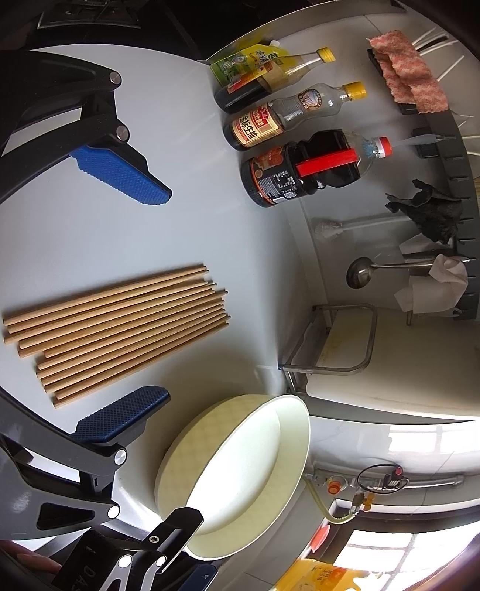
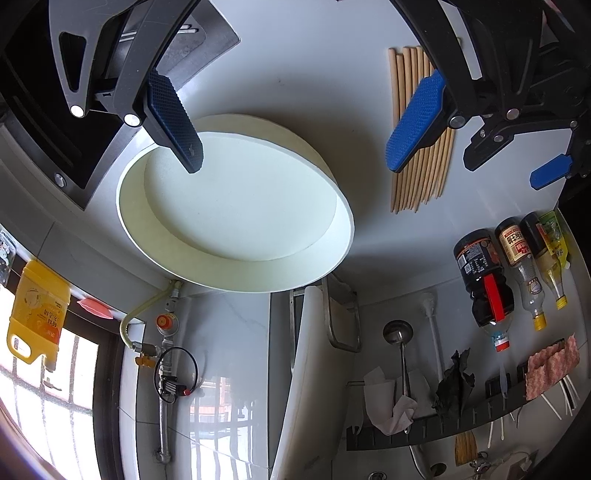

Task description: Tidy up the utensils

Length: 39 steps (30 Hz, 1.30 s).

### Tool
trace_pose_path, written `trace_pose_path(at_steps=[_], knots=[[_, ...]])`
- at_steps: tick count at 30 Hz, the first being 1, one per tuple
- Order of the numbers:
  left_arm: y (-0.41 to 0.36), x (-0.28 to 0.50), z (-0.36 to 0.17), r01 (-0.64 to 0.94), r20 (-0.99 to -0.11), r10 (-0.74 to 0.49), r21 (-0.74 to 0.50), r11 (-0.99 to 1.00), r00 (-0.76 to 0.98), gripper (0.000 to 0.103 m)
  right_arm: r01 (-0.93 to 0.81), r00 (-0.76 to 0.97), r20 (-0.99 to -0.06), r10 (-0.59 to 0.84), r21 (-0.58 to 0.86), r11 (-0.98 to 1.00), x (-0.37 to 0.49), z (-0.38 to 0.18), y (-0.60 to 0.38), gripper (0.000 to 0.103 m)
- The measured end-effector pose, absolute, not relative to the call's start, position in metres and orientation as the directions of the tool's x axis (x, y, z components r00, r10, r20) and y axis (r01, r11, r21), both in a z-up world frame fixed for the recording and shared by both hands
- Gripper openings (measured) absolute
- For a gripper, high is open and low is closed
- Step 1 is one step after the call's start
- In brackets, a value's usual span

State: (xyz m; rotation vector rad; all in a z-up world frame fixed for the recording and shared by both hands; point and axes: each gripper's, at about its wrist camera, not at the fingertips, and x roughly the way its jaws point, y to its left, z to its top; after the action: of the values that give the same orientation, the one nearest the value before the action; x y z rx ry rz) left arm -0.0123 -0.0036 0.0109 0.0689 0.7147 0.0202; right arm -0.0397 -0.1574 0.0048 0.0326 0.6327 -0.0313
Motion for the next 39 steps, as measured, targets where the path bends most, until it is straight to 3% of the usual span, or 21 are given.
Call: trace_pose_path(at_steps=[18, 27, 32, 39], knots=[[0.006, -0.012, 0.014, -0.006, -0.660, 0.032, 0.042, 0.999, 0.751, 0.097, 0.031, 0.822, -0.570, -0.003, 0.040, 0.999, -0.044, 0.012, -0.160, 0.095], [0.063, -0.010, -0.011, -0.122, -0.700, 0.111, 0.034, 0.992, 0.706, 0.097, -0.067, 0.822, -0.568, 0.045, -0.018, 0.998, -0.049, -0.010, -0.130, 0.095], [0.077, -0.009, -0.026, -0.135, -0.698, 0.111, 0.020, 0.991, 0.708, 0.097, -0.210, 0.755, -0.627, 0.189, 0.041, 0.977, -0.043, -0.033, -0.109, 0.095], [0.070, -0.006, -0.043, -0.101, -0.709, 0.112, 0.058, 0.993, 0.696, 0.097, -0.201, 0.705, -0.693, 0.152, 0.010, 0.980, -0.030, -0.060, -0.097, 0.095]])
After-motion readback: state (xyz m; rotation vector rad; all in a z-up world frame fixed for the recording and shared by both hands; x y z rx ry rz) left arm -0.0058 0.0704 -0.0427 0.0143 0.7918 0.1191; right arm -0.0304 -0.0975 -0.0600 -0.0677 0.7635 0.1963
